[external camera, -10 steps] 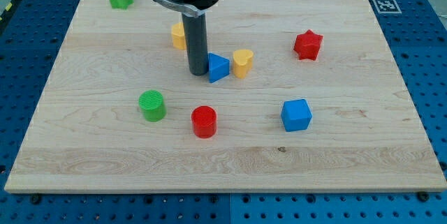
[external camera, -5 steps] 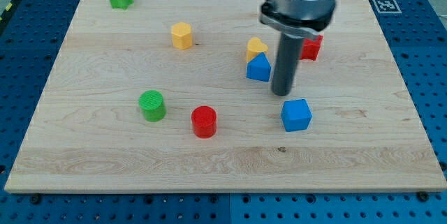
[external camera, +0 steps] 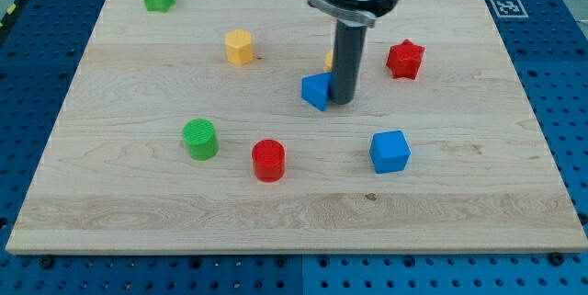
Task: Push the blue triangle to the top center of the board
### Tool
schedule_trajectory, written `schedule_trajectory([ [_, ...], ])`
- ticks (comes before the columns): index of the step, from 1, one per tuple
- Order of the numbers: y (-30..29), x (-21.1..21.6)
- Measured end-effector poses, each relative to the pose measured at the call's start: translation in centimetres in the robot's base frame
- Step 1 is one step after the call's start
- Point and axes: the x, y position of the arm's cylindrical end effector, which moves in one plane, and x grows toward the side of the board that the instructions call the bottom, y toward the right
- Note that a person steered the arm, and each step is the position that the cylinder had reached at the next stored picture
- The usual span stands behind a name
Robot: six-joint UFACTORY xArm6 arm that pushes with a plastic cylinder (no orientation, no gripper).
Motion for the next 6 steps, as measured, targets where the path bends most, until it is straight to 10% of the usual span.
schedule_trajectory([
  [6, -5.7, -3.1],
])
